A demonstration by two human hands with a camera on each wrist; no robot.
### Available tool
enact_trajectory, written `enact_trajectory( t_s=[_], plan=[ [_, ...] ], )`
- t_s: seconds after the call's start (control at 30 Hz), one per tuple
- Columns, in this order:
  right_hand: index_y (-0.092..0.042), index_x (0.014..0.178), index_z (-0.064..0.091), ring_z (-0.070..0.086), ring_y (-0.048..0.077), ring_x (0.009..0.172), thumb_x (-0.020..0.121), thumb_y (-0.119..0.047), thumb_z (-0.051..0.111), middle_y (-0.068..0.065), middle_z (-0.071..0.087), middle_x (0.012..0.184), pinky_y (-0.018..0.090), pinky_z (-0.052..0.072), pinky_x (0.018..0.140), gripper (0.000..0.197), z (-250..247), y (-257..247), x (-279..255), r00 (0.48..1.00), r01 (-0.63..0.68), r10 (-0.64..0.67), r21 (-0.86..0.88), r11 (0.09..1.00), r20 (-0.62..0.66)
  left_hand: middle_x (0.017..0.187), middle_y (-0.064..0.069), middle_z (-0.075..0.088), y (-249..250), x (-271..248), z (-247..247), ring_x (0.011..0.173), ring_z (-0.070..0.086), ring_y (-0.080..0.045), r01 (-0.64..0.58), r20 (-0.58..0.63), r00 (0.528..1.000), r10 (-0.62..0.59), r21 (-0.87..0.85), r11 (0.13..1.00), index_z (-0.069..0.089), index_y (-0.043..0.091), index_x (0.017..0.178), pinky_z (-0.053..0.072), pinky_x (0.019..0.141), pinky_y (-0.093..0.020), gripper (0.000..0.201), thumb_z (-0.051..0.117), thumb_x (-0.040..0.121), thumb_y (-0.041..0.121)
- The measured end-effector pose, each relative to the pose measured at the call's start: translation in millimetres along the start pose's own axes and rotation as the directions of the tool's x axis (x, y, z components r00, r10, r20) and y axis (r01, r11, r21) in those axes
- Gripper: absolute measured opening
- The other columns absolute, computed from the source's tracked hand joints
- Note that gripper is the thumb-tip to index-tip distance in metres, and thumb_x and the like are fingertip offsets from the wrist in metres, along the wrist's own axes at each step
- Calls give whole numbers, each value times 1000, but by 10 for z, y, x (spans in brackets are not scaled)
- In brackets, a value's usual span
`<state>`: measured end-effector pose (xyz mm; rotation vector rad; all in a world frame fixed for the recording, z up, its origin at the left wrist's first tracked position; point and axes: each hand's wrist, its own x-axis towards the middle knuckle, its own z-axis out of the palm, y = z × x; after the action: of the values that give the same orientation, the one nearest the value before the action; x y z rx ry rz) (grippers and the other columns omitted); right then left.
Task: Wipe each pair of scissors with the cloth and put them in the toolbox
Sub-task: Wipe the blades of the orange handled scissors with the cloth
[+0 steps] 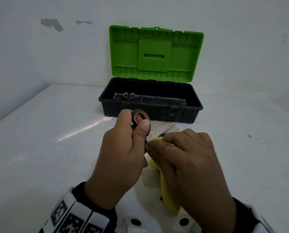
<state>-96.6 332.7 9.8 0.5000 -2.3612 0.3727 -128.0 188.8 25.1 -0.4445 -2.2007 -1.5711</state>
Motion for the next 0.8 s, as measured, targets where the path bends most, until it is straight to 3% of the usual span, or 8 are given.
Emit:
enact_trajectory(
  t_s=[0.1, 0.27, 0.43, 0.53, 0.63, 0.8],
  plan=[
    [-20, 97, 77, 58, 23, 75, 89, -24, 64, 2, 69, 85, 35, 42, 70, 16, -24, 6, 7, 1000, -3, 3, -5, 1000, -14, 52, 0, 55, -15, -9, 2, 43, 61, -11, 6, 6, 1000, -6, -1, 1000, 51, 17, 95, 46, 40, -15, 32, 38, 92, 46],
    [-21, 95, 76, 58, 23, 75, 91, -26, 57, 2, 68, 85, 34, 35, 74, 21, -2, -57, -19, 997, 81, -80, -32, 996, 17, 55, 10, 55, -34, -14, 21, 50, 59, 0, -8, -18, 1000, 8, 32, 999, 52, 15, 94, 39, 41, -7, 30, 40, 92, 42],
    [-22, 96, 78, 60, 22, 76, 88, -26, 62, 0, 70, 86, 36, 43, 71, 18, -40, 35, 15, 1000, 1, -1, -11, 1000, -4, 57, 0, 59, -33, -20, 8, 42, 61, -12, 17, 34, 999, -17, -9, 1000, 50, 20, 94, 49, 40, -21, 29, 38, 93, 47],
    [-23, 95, 78, 61, 22, 78, 85, -23, 67, -2, 70, 86, 38, 44, 72, 15, -61, 179, 49, 997, -68, 68, -1, 998, -31, 60, 8, 63, -23, -30, 0, 38, 61, -12, 30, 46, 999, -30, 7, 1000, 46, 26, 90, 48, 40, -21, 23, 37, 94, 46],
    [-25, 97, 78, 60, 20, 80, 85, -24, 67, -3, 70, 86, 37, 42, 73, 16, -98, 201, 43, 996, -77, 78, 25, 997, -48, 61, 3, 63, -28, -27, 7, 37, 61, -13, 47, 26, 999, -47, -14, 999, 47, 25, 89, 47, 39, -23, 22, 39, 96, 44],
    [-25, 97, 76, 58, 22, 77, 87, -24, 65, 0, 68, 87, 37, 41, 70, 15, -51, -42, -7, 999, 44, -44, 15, 999, 24, 59, 5, 58, -51, -18, 33, 44, 59, -7, 6, -1, 1000, -6, 4, 1000, 50, 19, 93, 41, 38, -12, 26, 41, 94, 43]
  ],
)
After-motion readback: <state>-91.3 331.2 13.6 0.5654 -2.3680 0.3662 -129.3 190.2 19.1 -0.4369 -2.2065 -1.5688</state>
